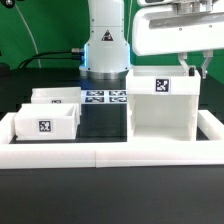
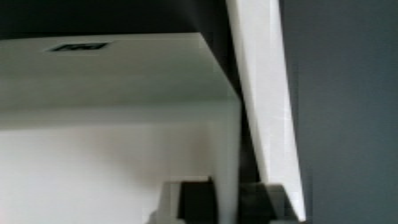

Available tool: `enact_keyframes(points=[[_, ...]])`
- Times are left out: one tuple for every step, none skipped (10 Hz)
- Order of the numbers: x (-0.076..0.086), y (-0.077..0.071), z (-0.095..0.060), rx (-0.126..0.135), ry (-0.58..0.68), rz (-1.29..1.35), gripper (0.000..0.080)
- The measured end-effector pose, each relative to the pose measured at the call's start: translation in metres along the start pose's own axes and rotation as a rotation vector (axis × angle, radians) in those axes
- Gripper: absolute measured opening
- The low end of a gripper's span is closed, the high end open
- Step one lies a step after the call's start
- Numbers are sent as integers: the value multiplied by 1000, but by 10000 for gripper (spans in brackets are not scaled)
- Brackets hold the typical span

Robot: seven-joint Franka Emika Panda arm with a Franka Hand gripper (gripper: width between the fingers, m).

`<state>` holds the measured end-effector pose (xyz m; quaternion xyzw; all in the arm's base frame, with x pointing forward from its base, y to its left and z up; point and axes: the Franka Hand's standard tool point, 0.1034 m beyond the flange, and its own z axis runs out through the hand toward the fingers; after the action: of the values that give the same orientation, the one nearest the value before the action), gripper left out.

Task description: Assemble drawer

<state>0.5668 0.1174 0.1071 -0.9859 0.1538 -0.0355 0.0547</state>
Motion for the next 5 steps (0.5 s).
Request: enact_keyframes(points=[[1,1,0,5,0,33,38],[8,5,-2,22,2,115,38],[14,7,-4,30,5,189,38],[19,7,-5,35,8,301,38],[19,5,-6,35,8,391,38]])
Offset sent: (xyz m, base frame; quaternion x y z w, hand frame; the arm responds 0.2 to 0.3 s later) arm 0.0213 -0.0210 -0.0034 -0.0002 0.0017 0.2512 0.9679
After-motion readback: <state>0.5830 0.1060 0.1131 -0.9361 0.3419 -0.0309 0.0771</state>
